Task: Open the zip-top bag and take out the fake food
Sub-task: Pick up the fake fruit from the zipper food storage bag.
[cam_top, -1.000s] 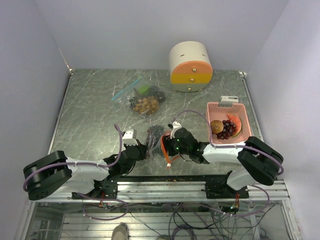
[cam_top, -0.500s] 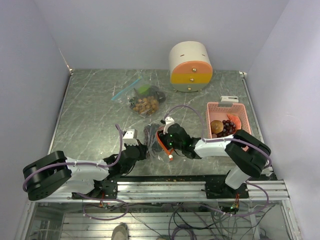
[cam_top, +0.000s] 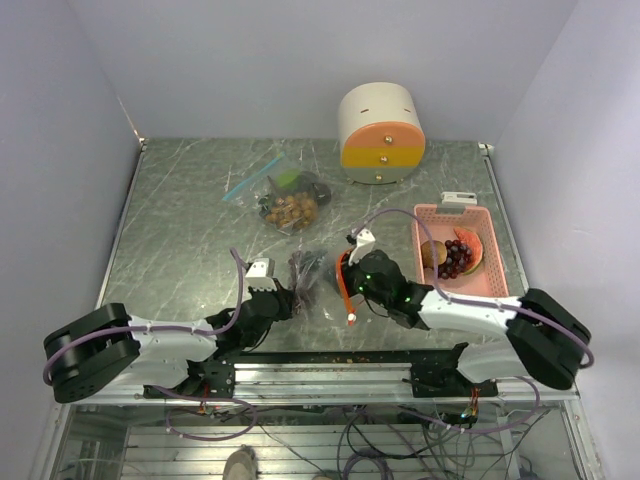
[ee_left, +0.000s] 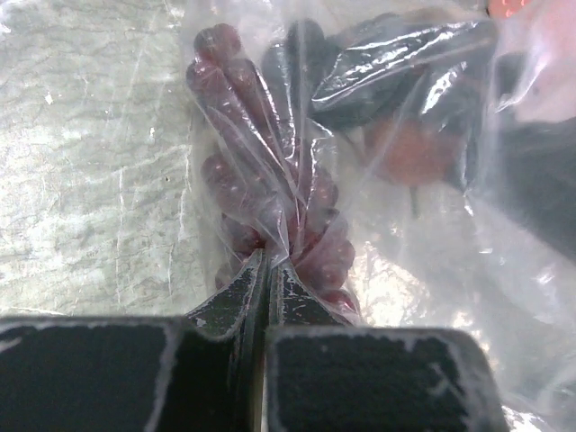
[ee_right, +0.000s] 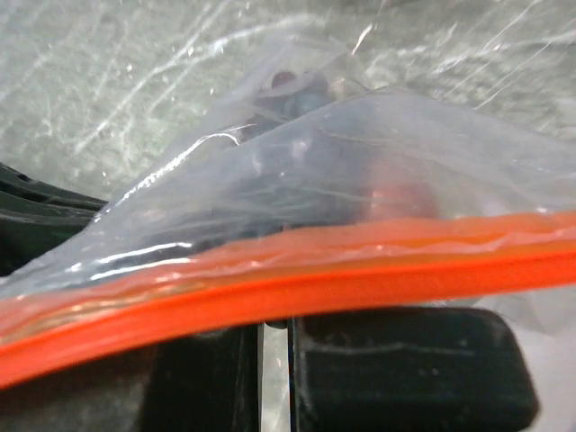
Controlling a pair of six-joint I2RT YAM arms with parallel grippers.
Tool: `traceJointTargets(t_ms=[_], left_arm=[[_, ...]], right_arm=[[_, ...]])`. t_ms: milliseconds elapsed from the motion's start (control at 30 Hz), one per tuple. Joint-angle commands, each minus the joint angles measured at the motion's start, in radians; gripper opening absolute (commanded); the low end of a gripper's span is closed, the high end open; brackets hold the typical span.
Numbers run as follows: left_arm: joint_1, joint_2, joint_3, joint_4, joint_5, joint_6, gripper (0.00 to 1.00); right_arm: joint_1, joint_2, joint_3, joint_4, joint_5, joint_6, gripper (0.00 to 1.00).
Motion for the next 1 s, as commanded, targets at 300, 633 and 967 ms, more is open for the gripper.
traceJointTargets(t_ms=[300, 633, 967], left_arm=[[0.006, -0.039, -0.009, -0.035, -0.029, -0.029, 0.1], [0.011, 0.022, 0.004, -0.002, -0.01, -0.032, 0.11], [0.012, 0.053, 0.008, 0.03, 0.001, -0.034, 0.11]], right_arm=[[-0.031, -0.362, -0.015, -0.265, 0.126, -0.06, 0.0], [-0.042, -0.599, 0.085, -0.468, 0.191, -0.074, 0.0], [-0.069, -0.585, 0.232, -0.777, 0.659, -0.069, 0.0]])
